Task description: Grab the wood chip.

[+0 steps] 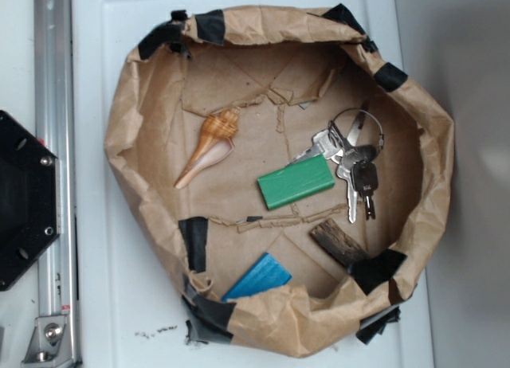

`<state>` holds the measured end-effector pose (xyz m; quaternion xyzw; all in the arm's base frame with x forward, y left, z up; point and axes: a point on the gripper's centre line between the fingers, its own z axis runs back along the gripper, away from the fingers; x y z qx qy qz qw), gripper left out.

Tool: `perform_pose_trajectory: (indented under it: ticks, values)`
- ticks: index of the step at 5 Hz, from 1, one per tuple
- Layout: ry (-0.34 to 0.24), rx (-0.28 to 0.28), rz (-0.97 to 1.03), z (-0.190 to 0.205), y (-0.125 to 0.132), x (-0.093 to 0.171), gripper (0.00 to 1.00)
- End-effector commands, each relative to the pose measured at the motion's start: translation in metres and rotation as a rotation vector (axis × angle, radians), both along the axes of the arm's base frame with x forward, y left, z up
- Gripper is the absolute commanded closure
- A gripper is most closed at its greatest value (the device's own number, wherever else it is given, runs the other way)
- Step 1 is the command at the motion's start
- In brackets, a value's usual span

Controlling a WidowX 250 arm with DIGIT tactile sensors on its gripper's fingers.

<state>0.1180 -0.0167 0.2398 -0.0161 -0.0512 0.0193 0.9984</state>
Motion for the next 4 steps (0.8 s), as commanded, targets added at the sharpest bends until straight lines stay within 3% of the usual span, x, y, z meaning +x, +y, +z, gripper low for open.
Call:
perform_pose_trajectory:
  ticks: [1,2,4]
  values:
    - [0.000,0.000,0.000,0.000,0.000,0.000,0.00]
    - [-0.085,0.169,0.052,-0.043,-0.004,0.050,0.00]
    - [-0.166,0.184,-0.018,-0.081,-0.010,0.110,0.00]
